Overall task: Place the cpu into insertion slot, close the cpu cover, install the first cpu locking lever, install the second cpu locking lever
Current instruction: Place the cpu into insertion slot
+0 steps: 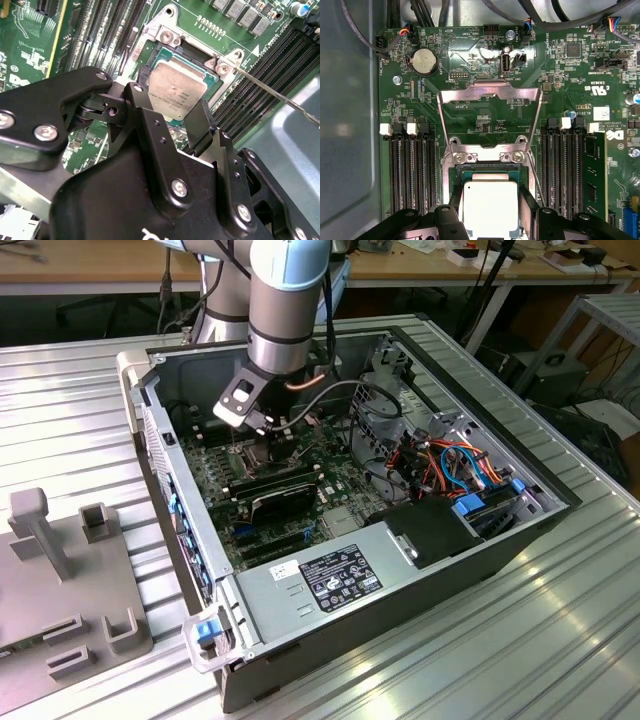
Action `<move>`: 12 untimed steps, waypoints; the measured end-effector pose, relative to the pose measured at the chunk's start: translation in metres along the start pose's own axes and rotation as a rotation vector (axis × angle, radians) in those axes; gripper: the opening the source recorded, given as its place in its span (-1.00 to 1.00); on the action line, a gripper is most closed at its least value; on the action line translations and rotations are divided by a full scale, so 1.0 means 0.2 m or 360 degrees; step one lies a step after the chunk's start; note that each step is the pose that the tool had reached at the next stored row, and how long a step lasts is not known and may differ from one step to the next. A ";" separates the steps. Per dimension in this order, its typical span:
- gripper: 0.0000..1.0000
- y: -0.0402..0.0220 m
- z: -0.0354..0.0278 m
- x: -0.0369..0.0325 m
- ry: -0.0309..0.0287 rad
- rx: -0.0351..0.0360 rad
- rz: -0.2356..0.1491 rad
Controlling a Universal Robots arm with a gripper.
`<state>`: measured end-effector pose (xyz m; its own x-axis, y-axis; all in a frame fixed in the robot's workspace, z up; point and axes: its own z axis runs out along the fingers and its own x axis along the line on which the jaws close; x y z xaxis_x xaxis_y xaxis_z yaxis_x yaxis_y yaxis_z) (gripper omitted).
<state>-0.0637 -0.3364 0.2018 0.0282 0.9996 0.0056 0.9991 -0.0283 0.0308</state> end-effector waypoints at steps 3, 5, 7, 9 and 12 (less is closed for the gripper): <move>0.07 0.003 0.004 0.000 0.00145 0.0001 0.0001; 0.07 0.004 0.005 -0.002 0.00143 0.0000 0.0001; 0.07 0.004 0.005 -0.003 0.00137 0.0001 0.0001; 0.07 0.004 0.005 -0.003 0.00079 0.0000 0.0000; 0.07 0.004 0.005 -0.003 0.00068 0.0001 -0.0005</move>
<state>-0.0629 -0.3371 0.2009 0.0249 0.9996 0.0097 0.9992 -0.0251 0.0301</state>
